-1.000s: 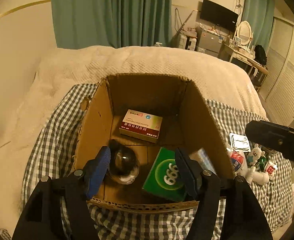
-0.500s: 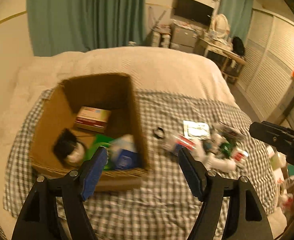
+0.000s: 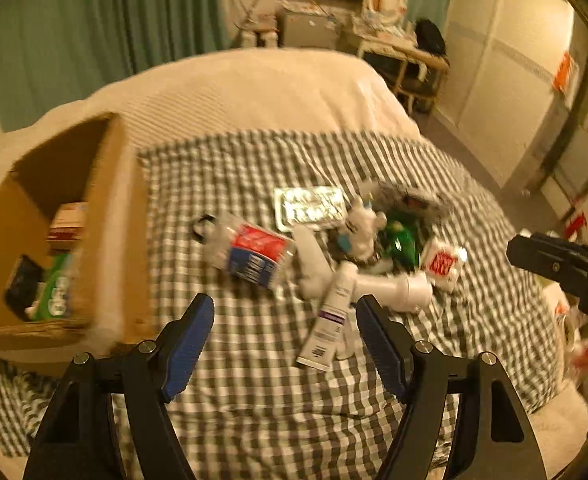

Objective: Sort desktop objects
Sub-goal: 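Move both tools back over the remaining items on the bedspread, then grasp the white toothpaste tube with the left tool while the right tool grasps the red-printed sachet, then carry the toothpaste and sachet over the cardboard box and release both, then move both tools back over the remaining items, then grasp the floss-pick jar with the left tool while the right tool grasps the white bottle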

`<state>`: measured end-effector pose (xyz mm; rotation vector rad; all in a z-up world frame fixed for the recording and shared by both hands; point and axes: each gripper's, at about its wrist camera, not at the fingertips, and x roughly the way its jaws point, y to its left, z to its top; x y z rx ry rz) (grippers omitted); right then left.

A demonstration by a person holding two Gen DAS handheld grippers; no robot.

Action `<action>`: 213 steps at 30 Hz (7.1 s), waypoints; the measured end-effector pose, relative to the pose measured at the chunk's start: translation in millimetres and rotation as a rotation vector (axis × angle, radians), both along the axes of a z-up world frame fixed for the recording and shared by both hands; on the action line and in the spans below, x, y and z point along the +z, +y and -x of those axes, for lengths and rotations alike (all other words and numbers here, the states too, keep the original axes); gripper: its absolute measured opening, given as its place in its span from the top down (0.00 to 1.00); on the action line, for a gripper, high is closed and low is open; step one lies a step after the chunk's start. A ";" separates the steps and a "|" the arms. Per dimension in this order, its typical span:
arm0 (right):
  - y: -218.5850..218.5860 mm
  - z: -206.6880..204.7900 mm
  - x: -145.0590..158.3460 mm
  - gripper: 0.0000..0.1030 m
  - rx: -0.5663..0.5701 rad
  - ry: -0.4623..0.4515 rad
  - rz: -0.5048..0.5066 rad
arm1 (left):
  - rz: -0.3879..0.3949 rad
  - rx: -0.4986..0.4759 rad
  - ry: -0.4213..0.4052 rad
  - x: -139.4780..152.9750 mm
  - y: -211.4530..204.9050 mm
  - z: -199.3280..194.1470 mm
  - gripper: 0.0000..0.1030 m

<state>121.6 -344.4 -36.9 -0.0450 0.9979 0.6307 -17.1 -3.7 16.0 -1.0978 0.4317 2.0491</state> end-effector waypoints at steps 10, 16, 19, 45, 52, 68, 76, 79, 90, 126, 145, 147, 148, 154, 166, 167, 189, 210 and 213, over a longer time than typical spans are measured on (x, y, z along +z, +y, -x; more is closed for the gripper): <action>-20.5 -41.3 -84.2 0.41 -0.086 0.097 0.102 | 0.095 -0.044 -0.086 -80.3 37.2 11.8 0.26; -19.1 -70.7 -123.1 0.41 -0.119 0.141 0.150 | 0.149 -0.080 -0.111 -112.2 55.2 14.0 0.33; -17.3 -84.5 -138.3 0.41 -0.131 0.149 0.171 | 0.149 -0.108 -0.137 -122.2 61.4 15.3 0.42; -5.6 -86.9 -138.5 0.97 -0.114 0.214 0.099 | 0.033 -0.109 -0.180 -88.3 45.0 19.7 0.76; -7.2 -61.3 -98.4 0.97 -0.106 0.163 0.088 | -0.015 -0.078 -0.162 -54.4 25.3 17.1 0.76; 53.8 33.5 33.9 0.97 0.053 -0.043 0.035 | -0.174 0.054 -0.007 56.8 -76.2 36.5 0.76; 126.7 68.2 86.9 0.97 0.188 -0.095 -0.017 | -0.259 0.208 0.052 95.4 -142.4 84.0 0.76; 162.2 76.0 99.9 0.97 0.249 -0.095 -0.031 | -0.275 0.258 0.053 99.7 -162.2 106.9 0.76; 278.7 73.5 78.0 0.97 0.427 -0.097 0.000 | -0.187 0.338 0.071 42.7 -186.4 170.4 0.76; 222.9 92.4 103.8 0.65 0.243 -0.185 -0.018 | -0.165 0.289 0.254 122.3 -149.0 65.2 0.12; 67.1 59.7 75.0 0.63 0.008 -0.168 -0.009 | -0.082 0.146 0.244 94.1 -44.2 4.3 0.07; 57.5 51.4 63.3 0.63 -0.011 -0.142 -0.009 | -0.063 0.134 0.236 82.6 -36.4 4.1 0.07; 52.0 48.7 59.2 0.63 -0.019 -0.135 -0.010 | -0.055 0.131 0.233 77.1 -33.2 4.8 0.07; 28.4 33.4 27.3 0.62 -0.059 -0.088 0.013 | -0.011 0.124 0.148 33.5 -13.7 16.2 0.07; 31.7 -0.9 -57.3 0.50 -0.045 0.040 0.094 | 0.087 0.164 -0.050 -64.2 16.6 54.0 0.07; 35.4 -3.8 -63.8 0.47 -0.026 0.045 0.096 | 0.086 0.171 -0.062 -70.9 19.9 57.5 0.07; 78.9 -41.2 -164.9 0.26 0.237 0.093 0.313 | 0.016 0.082 -0.095 -108.8 73.6 108.7 0.00; 47.4 -13.8 -149.8 0.58 0.145 0.143 0.347 | -0.012 0.247 -0.204 -95.1 35.5 97.0 0.00; 44.4 -4.3 -145.1 0.58 0.139 0.131 0.356 | 0.023 0.229 -0.188 -94.3 39.5 89.3 0.00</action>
